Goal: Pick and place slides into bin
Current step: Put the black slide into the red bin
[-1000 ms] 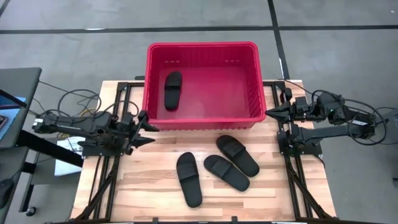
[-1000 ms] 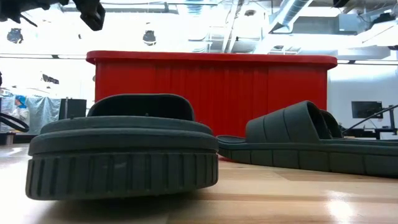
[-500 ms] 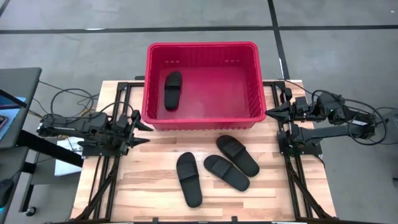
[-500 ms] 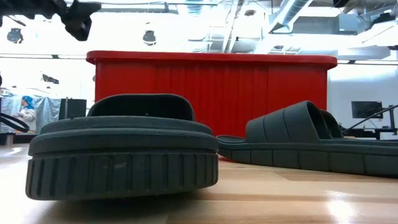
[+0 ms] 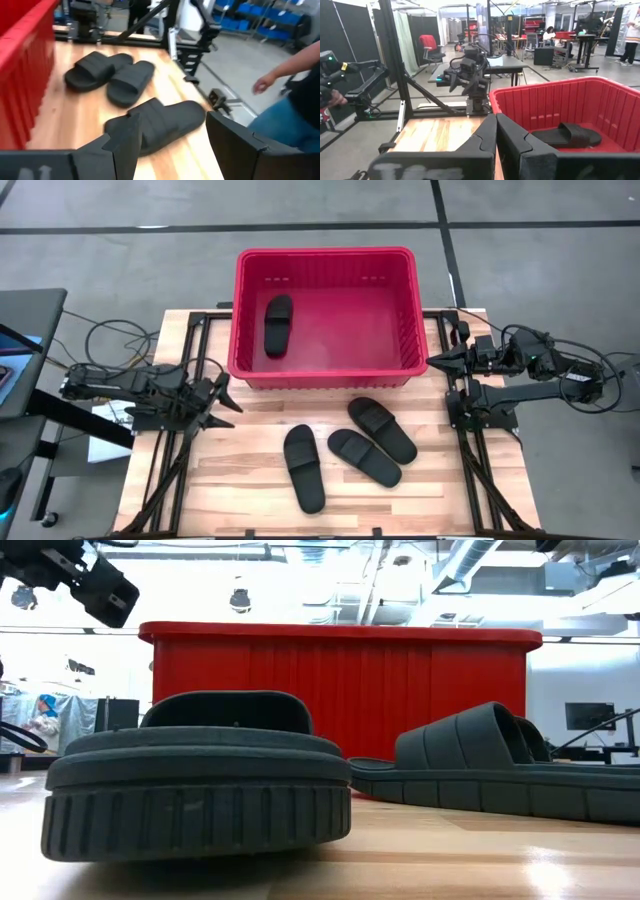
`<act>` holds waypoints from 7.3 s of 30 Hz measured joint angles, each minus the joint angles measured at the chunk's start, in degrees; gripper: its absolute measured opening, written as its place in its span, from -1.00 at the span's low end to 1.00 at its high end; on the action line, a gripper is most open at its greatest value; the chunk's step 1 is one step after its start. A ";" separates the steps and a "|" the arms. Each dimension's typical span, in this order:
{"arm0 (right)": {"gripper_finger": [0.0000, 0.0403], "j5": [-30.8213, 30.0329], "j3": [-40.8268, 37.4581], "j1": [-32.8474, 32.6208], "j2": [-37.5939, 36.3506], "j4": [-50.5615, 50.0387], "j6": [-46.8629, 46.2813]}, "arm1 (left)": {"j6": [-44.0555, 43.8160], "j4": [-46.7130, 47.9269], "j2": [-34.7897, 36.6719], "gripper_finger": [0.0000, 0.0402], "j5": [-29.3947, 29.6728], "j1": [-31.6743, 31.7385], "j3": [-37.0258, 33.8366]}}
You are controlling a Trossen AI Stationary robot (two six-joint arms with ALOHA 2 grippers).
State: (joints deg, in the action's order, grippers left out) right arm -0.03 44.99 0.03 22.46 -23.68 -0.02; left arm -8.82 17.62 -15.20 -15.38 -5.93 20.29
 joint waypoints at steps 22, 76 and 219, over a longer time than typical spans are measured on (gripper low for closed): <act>-1.00 0.00 0.00 -0.01 0.00 0.00 -0.01 | -9.44 -24.19 1.84 0.05 3.39 0.00 -19.67; -1.00 0.27 0.04 -0.04 4.01 25.13 -1.66 | -9.44 -20.96 1.72 0.05 7.24 0.02 -19.91; -0.24 -0.34 -0.80 -40.30 71.30 1.16 -10.37 | -9.42 -20.96 1.72 0.05 7.24 0.00 -19.93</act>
State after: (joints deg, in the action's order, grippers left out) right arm -0.37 44.19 -40.27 93.76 -22.52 -10.39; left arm -18.24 -3.33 -13.48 -8.14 -5.93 0.36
